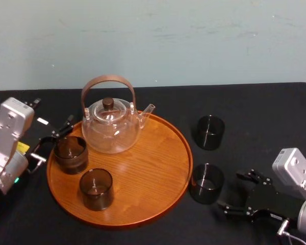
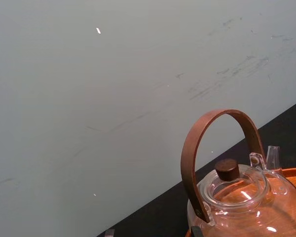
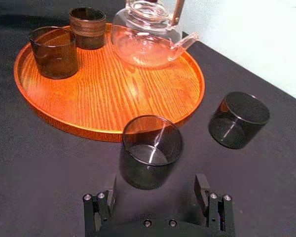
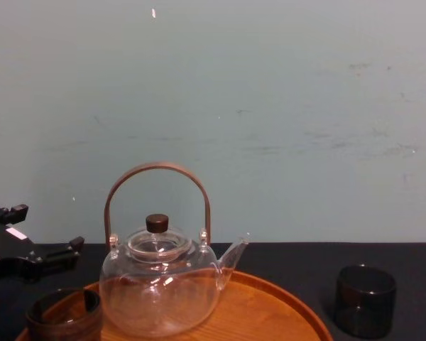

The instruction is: Pick up the glass from the table and place it on the tray.

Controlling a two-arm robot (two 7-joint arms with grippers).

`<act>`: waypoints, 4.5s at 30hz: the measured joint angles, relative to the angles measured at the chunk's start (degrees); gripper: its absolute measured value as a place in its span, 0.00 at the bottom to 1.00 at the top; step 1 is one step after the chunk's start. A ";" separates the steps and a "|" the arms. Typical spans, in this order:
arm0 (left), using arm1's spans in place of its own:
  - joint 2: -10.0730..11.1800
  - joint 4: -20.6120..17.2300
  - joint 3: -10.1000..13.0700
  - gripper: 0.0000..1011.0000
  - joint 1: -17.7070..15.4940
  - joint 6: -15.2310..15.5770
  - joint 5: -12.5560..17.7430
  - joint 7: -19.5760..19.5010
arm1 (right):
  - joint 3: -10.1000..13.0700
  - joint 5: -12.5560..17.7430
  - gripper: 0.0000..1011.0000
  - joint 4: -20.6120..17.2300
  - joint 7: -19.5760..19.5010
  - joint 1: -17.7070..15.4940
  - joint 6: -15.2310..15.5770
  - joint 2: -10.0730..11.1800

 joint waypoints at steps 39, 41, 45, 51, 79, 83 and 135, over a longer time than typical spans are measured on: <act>0.00 0.00 0.00 0.99 0.00 0.00 0.00 0.00 | -2.31 4.30 0.99 4.73 3.76 6.83 6.73 -4.76; 0.00 0.00 0.00 0.99 0.00 0.00 0.00 0.00 | -2.60 4.30 0.99 4.97 3.74 7.22 6.89 -4.84; 0.00 0.00 0.00 0.99 0.00 0.00 0.00 0.00 | -3.35 4.25 0.99 5.76 3.67 8.30 7.36 -5.09; 0.00 0.00 0.00 0.99 0.00 0.00 0.00 0.00 | -4.41 4.02 0.99 6.78 3.80 9.88 7.79 -5.48; 0.00 0.00 0.00 0.99 0.00 0.00 0.00 0.00 | -5.82 3.03 0.99 7.93 3.33 11.83 7.96 -6.01; 0.00 0.00 0.00 0.99 0.00 0.00 0.00 0.00 | -5.81 3.10 0.96 7.93 3.35 11.82 7.94 -5.99; 0.00 0.00 0.00 0.99 0.00 0.00 0.00 0.00 | -3.59 7.76 0.87 3.42 5.96 14.10 6.19 -2.70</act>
